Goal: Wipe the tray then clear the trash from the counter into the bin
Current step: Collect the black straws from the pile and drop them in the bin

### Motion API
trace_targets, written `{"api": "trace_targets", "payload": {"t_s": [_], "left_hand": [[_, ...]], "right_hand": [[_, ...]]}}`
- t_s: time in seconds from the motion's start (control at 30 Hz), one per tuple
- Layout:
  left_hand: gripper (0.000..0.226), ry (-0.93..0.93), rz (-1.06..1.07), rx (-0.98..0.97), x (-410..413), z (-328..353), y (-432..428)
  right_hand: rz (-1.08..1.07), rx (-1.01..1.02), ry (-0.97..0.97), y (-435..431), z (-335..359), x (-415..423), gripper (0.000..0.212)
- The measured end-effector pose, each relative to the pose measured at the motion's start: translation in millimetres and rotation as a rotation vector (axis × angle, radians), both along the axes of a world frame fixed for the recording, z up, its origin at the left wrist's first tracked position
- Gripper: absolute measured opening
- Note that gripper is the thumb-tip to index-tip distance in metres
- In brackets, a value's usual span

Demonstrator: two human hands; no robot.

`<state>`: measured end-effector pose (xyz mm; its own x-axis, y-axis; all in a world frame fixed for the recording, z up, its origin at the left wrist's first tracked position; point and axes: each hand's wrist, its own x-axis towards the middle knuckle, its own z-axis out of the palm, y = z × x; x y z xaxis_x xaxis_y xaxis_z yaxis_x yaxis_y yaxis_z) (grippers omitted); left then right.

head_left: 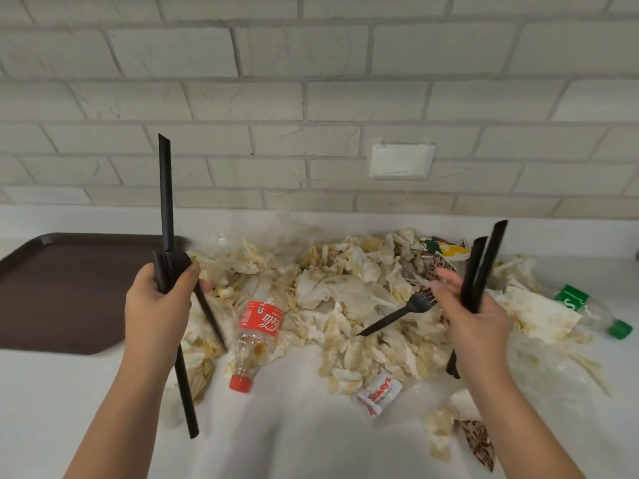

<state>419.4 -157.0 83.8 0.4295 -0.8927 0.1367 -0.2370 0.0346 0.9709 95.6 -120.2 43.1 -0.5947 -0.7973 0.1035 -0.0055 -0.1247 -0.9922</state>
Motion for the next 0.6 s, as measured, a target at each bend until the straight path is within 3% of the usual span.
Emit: {"api": "trace_targets", "payload": {"t_s": [0.1, 0.2, 0.27, 0.4, 0.53, 0.6], "left_hand": [[0.013, -0.03, -0.033, 0.039, -6, -3, 1], [0.023, -0.107, -0.145, 0.192, -24, -9, -4], [0.018, -0.177, -0.247, 0.274, -46, -12, -7], [0.02, -0.32, -0.409, 0.265, -100, -17, -27], [0.029, -0.759, -0.482, 0.103, -168, -23, -60], [0.038, -0.961, -0.552, 0.114, -197, -33, -76]], "right_hand": [[-0.075, -0.007, -0.086, 3, 8, -16, 0.023], [-0.105, -0.014, -0.226, 6, 11, -34, 0.025], [-0.12, -0.035, -0.315, 9, 13, -49, 0.024], [-0.08, -0.052, -0.427, 14, 19, -80, 0.023], [-0.077, -0.044, -0.423, 23, 26, -107, 0.022], [-0.088, 0.009, -0.397, 28, 31, -119, 0.019]]}}
